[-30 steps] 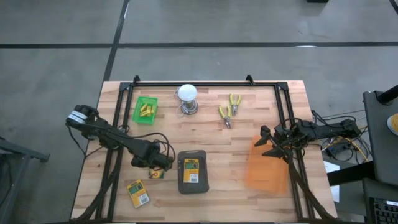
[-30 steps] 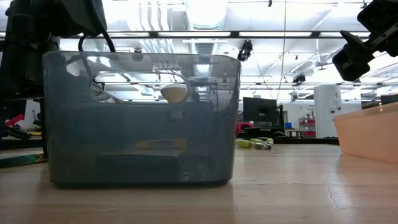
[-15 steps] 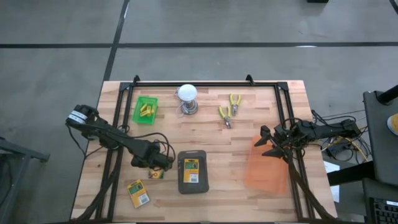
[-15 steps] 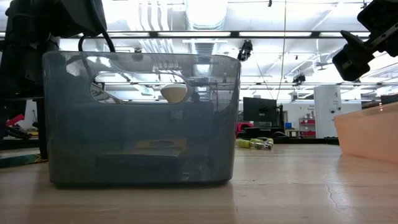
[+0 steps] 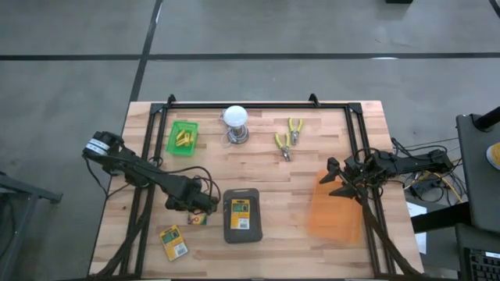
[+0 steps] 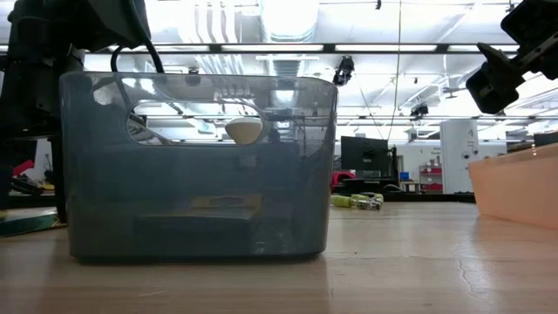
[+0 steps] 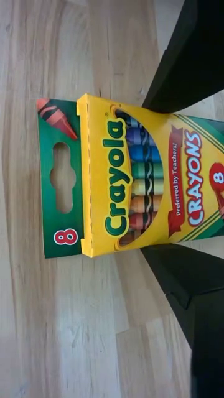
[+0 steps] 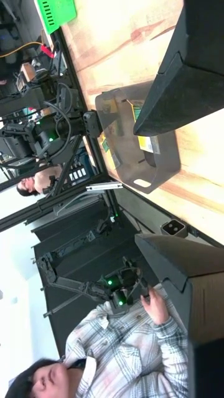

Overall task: Pick & Place School Supplies
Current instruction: Put the yellow crayon box into the black bin

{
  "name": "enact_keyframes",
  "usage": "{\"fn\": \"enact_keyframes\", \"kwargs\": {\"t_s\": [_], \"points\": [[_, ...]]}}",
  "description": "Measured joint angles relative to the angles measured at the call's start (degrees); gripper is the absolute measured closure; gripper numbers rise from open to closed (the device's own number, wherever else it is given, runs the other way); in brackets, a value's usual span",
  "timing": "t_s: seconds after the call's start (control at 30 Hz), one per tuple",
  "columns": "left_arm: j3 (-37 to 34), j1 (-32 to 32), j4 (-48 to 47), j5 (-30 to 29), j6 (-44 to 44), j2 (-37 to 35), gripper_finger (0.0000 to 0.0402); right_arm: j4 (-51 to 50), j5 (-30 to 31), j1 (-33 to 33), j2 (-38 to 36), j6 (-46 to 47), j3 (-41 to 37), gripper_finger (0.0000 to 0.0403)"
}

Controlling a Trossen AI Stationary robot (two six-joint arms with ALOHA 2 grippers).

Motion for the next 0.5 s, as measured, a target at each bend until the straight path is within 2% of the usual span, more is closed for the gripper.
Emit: {"fn": "enact_keyframes", "kwargs": {"t_s": [0.5], "points": [[0.00, 0.00, 0.34, -0.03, -0.23, 0.00, 0.0062, -0.01, 0.00, 0.01, 0.00, 0.00, 0.00, 0.0139]]}}
